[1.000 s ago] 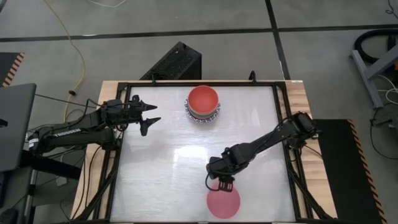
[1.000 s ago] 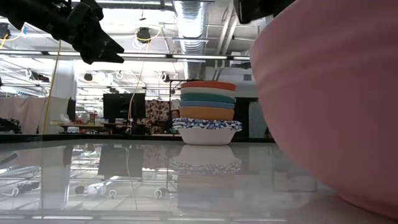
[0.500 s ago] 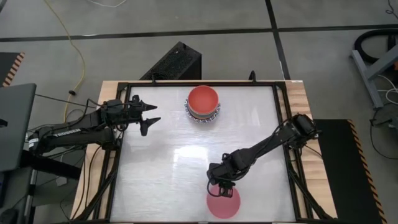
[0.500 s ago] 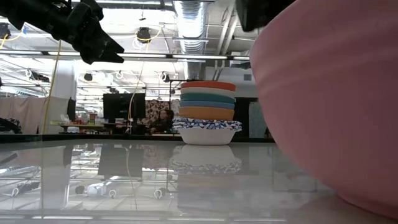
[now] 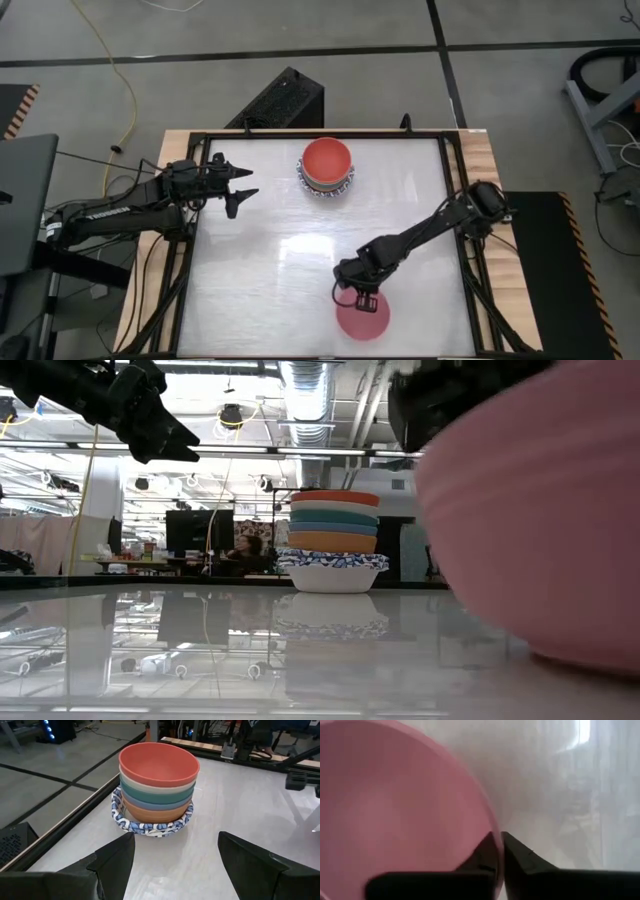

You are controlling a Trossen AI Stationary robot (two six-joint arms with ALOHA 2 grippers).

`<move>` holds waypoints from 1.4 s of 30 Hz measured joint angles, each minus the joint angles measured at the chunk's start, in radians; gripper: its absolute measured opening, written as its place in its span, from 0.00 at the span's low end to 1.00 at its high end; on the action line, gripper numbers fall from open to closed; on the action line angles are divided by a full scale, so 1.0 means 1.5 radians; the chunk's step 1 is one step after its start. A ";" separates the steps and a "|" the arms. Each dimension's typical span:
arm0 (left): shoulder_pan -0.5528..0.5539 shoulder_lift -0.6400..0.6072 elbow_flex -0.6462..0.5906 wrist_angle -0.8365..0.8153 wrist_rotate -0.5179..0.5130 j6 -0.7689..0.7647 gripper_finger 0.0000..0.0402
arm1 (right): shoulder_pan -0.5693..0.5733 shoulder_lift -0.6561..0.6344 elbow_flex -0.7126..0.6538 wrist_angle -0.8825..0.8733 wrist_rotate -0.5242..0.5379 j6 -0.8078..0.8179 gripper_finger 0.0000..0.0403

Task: Nest bowls inside each other
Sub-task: Stack the pink bowl on top of the orange bowl

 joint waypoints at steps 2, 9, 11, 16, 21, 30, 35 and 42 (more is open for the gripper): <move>0.000 0.000 0.000 0.000 0.000 0.000 0.68 | -0.018 -0.001 0.000 -0.019 -0.015 0.000 0.04; 0.000 0.000 0.000 0.000 0.000 -0.001 0.68 | -0.096 -0.020 0.050 -0.109 0.001 -0.103 0.02; 0.000 0.000 0.000 0.000 0.000 -0.001 0.68 | -0.128 -0.038 0.073 -0.143 0.007 -0.150 0.02; 0.000 0.000 0.000 0.001 0.000 -0.001 0.68 | -0.244 -0.098 0.131 -0.172 0.052 -0.260 0.02; 0.000 0.000 0.000 0.001 0.000 -0.004 0.68 | -0.394 -0.147 0.198 -0.141 0.092 -0.297 0.02; 0.000 0.000 0.000 0.001 0.000 -0.012 0.68 | -0.606 -0.112 0.315 -0.074 0.104 -0.206 0.02; 0.000 0.000 0.000 0.001 0.000 -0.014 0.68 | -0.656 -0.039 0.344 -0.087 0.010 -0.193 0.02; 0.000 0.000 0.000 0.000 0.000 -0.014 0.68 | -0.667 0.053 0.385 -0.181 -0.009 -0.203 0.02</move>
